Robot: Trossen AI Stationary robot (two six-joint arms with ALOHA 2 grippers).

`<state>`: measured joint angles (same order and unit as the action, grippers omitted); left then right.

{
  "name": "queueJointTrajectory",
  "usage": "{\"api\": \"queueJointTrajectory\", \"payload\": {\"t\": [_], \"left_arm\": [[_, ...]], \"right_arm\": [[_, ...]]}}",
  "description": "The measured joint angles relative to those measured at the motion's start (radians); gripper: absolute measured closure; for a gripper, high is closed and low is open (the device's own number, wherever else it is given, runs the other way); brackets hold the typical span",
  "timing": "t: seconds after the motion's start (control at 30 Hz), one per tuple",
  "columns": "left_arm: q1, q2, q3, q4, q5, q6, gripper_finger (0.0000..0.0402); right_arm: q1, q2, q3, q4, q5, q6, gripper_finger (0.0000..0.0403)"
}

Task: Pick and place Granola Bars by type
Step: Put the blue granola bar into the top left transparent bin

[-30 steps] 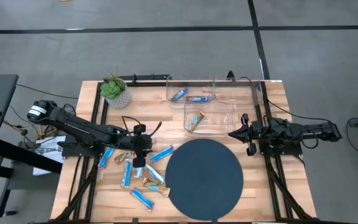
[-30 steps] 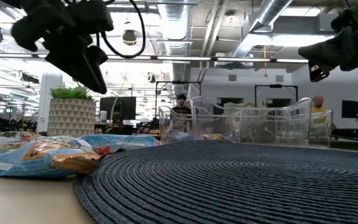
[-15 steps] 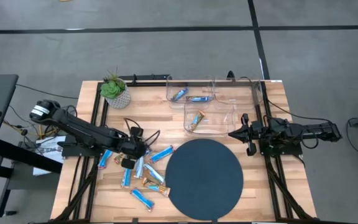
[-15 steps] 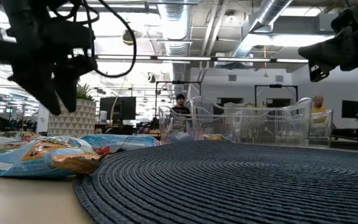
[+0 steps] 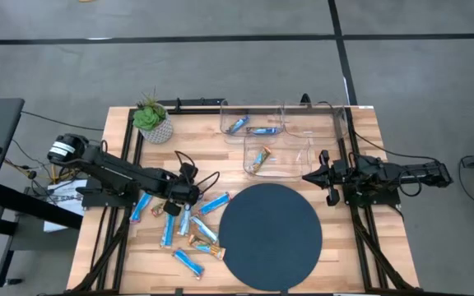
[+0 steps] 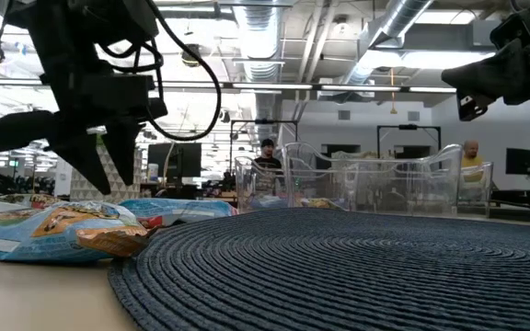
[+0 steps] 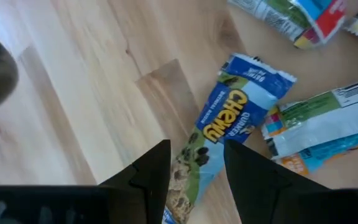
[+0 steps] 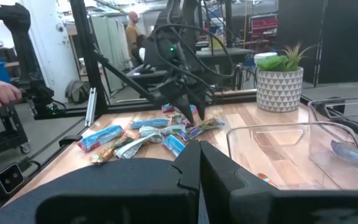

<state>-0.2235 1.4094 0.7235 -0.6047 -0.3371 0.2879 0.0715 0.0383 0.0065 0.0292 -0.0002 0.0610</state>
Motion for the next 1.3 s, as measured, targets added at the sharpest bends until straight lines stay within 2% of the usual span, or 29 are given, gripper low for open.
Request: {"api": "queueJointTrajectory", "payload": {"t": [0.23, 0.9, 1.0, 1.2, 1.3], "left_arm": [[0.026, 0.0, 0.0, -0.005, 0.061, 0.001, 0.0258], [0.04, 0.141, 0.002, 0.077, 0.06, 0.072, 0.0261], [0.04, 0.142, 0.006, 0.08, 0.062, 0.065, 0.0279], [0.041, 0.146, 0.056, 0.154, 0.061, 0.034, 0.0349], [0.042, 0.147, 0.077, 0.212, 0.023, 0.059, 0.038]], "right_arm": [[0.0, 0.0, 0.0, 0.0, 0.0, 0.0, 0.0403], [0.0, 0.0, 0.0, 0.001, 0.0, 0.0, 0.0403], [0.0, 0.0, 0.0, 0.001, 0.0, 0.0, 0.0403], [0.0, 0.0, 0.0, 0.001, 0.0, 0.0, 0.0403], [0.0, 0.0, 0.0, 0.001, 0.0, 0.0, 0.0403]]}}
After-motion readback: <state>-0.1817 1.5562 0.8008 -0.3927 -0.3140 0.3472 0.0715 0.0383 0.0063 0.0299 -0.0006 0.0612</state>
